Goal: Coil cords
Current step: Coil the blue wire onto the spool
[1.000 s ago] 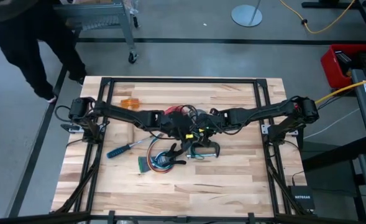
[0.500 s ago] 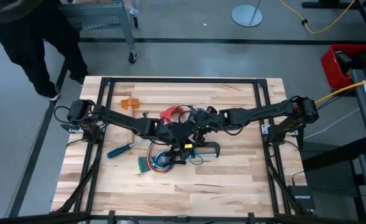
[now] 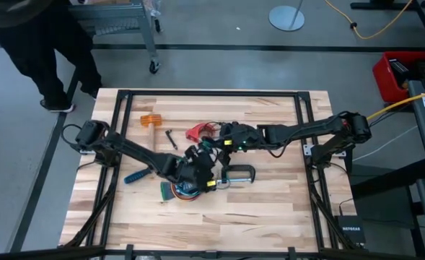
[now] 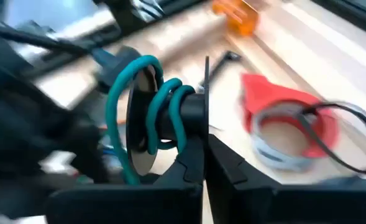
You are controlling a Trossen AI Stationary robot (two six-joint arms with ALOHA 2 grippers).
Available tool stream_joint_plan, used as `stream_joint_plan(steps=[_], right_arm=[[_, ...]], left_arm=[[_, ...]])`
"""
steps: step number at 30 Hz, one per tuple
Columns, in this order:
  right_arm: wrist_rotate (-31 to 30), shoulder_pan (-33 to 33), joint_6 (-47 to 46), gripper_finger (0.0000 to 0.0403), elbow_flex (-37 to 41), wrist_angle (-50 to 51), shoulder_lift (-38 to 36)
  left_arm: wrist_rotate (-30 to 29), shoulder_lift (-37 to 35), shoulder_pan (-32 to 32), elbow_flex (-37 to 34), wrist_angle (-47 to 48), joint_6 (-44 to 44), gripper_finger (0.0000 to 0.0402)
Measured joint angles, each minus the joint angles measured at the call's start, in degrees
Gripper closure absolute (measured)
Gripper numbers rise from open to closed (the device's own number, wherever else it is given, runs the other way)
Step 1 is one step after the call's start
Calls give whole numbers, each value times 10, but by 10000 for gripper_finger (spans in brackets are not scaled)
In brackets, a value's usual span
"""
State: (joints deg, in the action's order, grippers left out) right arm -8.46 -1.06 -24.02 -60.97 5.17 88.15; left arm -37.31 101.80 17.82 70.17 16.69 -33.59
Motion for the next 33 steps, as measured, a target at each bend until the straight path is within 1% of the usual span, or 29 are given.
stream_joint_plan(steps=[2,3,5,9,13,15,18,23,29,33], right_arm=[[16,0,0,401,0,-18,0],[20,0,0,401,0,-23,0],[25,0,0,401,0,-27,0],[28,0,0,401,0,-28,0],[32,0,0,401,0,-29,0],[43,0,-2,401,0,-38,0],[63,-1,-2,401,0,-48,0],[66,-1,-2,401,0,-50,0],[75,0,-2,401,0,-49,0],[93,0,-2,401,0,-48,1]], left_arm=[[-66,0,16,0,-4,15,401],[-90,-4,22,0,-5,24,401],[-105,-12,27,0,-6,25,401],[-110,-28,26,0,-20,19,401],[-130,-30,26,0,-52,44,401],[-134,-30,25,0,-61,61,401],[-141,-30,20,0,-62,68,401],[-157,-37,20,0,-63,84,401],[-156,-40,19,0,-60,88,401],[-141,-40,19,1,-43,99,401]])
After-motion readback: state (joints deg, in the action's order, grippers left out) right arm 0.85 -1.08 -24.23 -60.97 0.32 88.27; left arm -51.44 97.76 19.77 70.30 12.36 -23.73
